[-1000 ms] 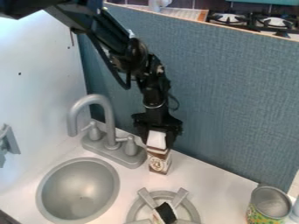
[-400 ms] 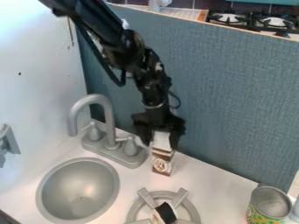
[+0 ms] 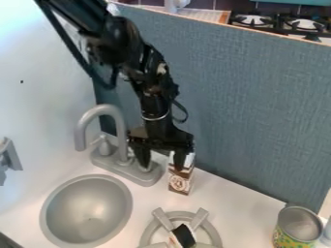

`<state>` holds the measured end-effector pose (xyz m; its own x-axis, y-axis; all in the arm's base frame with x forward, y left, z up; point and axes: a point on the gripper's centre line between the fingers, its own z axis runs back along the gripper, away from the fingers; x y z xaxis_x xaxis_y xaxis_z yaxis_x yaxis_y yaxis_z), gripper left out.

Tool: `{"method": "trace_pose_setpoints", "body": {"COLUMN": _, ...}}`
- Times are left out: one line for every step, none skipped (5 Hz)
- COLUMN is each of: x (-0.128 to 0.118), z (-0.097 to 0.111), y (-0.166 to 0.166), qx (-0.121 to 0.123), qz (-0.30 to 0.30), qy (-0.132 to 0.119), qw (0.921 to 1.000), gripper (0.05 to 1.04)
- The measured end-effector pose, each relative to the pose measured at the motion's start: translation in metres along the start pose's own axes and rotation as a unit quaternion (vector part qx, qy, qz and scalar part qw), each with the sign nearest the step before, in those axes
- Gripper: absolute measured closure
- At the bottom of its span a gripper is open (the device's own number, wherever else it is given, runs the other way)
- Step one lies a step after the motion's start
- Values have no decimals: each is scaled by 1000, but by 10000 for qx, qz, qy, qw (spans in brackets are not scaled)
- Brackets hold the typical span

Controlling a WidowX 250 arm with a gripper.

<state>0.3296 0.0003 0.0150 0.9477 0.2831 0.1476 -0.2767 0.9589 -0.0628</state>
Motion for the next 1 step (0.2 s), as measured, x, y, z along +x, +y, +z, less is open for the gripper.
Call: {"method": "trace_pose_setpoints", "body": {"x": -41, "z": 0, "y": -16, "qx": 107, "qz": -551, "qy": 512, "qw": 9971, "gripper": 76}}
